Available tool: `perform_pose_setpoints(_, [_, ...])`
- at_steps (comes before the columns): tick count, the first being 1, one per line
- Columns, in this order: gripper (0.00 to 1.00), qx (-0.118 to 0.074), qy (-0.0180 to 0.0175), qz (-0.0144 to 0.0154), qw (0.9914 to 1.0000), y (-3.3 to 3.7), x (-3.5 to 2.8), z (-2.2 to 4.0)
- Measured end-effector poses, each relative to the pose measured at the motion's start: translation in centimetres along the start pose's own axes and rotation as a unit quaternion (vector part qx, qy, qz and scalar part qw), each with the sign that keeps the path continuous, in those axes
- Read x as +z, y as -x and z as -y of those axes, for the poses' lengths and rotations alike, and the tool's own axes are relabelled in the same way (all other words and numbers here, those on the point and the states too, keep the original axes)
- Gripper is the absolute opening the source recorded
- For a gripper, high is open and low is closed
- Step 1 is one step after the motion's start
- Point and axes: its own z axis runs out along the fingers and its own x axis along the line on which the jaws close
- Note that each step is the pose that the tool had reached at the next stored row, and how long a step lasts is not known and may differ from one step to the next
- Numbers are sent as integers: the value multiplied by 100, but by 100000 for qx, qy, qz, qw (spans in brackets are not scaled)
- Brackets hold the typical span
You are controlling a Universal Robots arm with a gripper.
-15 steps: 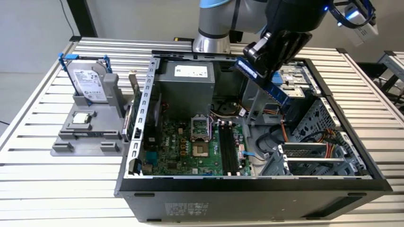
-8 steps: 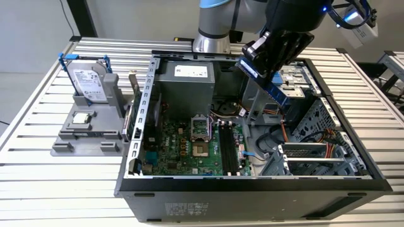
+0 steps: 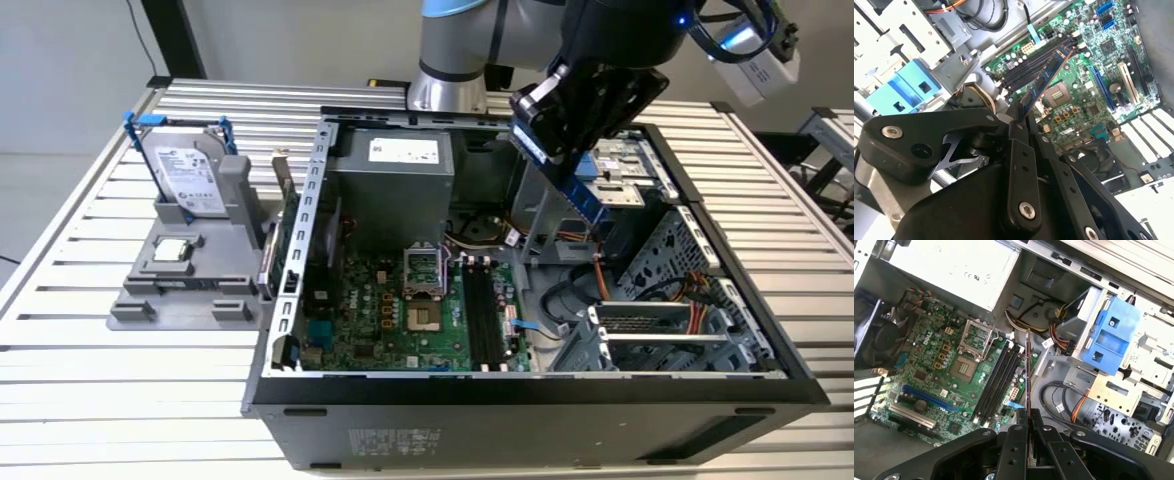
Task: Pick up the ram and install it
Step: 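Insert the ram into the slot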
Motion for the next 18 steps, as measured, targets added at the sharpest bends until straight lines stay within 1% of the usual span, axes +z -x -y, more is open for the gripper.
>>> perform_pose_setpoints(5, [0, 2260, -93, 144, 99974, 0, 0, 0])
perform_pose_setpoints(12, [0, 4990, -209, 316, 99875, 0, 0, 0])
perform_pose_setpoints(14, [0, 5417, -227, 344, 99852, 0, 0, 0])
perform_pose_setpoints(18, [0, 5506, -229, 349, 99847, 0, 0, 0])
